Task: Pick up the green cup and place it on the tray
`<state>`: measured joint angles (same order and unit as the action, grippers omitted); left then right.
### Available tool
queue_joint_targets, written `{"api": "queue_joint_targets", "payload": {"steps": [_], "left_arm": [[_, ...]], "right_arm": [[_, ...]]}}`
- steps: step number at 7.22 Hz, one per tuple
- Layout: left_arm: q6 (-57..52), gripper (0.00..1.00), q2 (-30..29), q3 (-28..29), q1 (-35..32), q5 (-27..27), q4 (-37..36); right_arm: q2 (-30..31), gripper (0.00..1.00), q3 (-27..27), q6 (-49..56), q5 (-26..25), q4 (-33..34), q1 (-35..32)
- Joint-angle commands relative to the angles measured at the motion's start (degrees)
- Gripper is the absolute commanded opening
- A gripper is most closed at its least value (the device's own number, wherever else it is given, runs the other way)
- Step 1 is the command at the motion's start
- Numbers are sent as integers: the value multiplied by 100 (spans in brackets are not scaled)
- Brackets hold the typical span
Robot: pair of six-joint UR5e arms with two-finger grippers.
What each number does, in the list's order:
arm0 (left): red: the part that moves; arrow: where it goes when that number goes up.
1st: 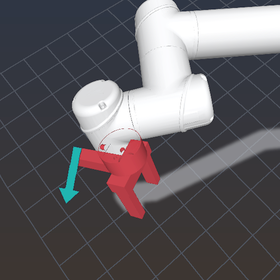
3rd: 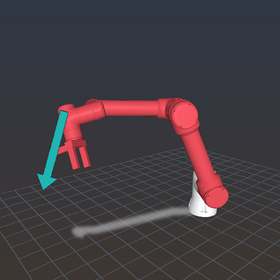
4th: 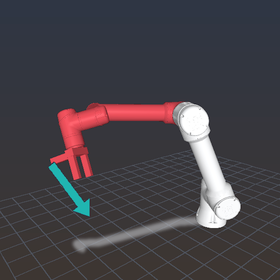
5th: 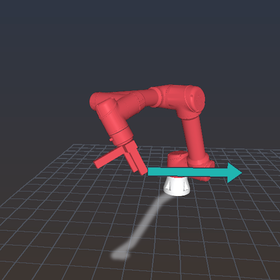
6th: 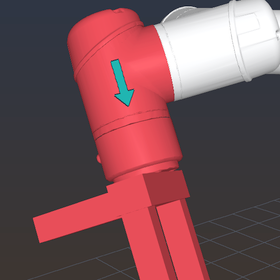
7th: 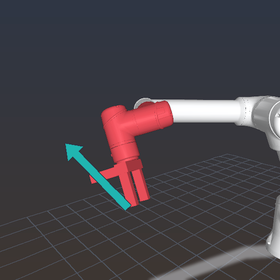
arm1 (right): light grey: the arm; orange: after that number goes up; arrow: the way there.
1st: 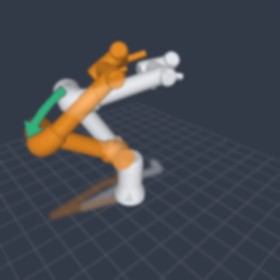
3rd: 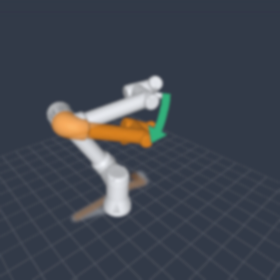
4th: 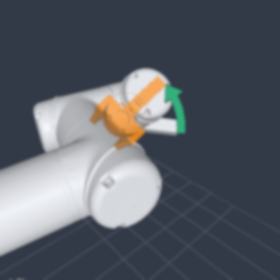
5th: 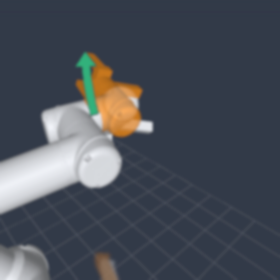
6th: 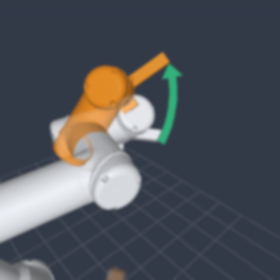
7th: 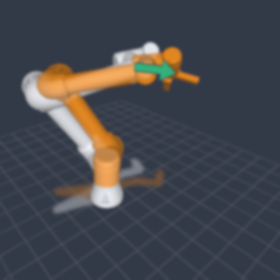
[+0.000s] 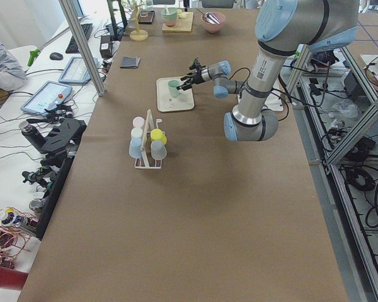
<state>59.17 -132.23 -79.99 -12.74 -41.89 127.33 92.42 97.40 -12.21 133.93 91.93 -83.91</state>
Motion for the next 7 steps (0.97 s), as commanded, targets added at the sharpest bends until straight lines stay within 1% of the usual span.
{"api": "queue_joint_targets", "payload": {"steps": [1, 2, 3, 4, 5, 6, 7], "left_arm": [[-560, 99, 275, -881, -306, -710, -59], [-790, 99, 459, -1208, -543, -1228, -68], [-1236, 99, 479, -1394, -1076, -2034, -138], [-1902, 98, 479, -1431, -1508, -2886, -208], [-2031, 98, 488, -1440, -1982, -3434, -461], [-2049, 99, 505, -1431, -2509, -4214, -829], [-2459, 99, 584, -1431, -3019, -4839, -1051]], "right_arm": [[4, 100, -1, 9, 10, 0, 6], [12, 100, -1, 17, 10, 0, 6], [13, 100, -10, 17, 10, 0, 15], [-5, 100, -54, 17, 1, 0, 58], [-14, 100, -63, 17, 1, 0, 85], [-22, 100, -63, 17, -8, -9, 94], [-23, 100, -63, 17, -8, 0, 85]]}}
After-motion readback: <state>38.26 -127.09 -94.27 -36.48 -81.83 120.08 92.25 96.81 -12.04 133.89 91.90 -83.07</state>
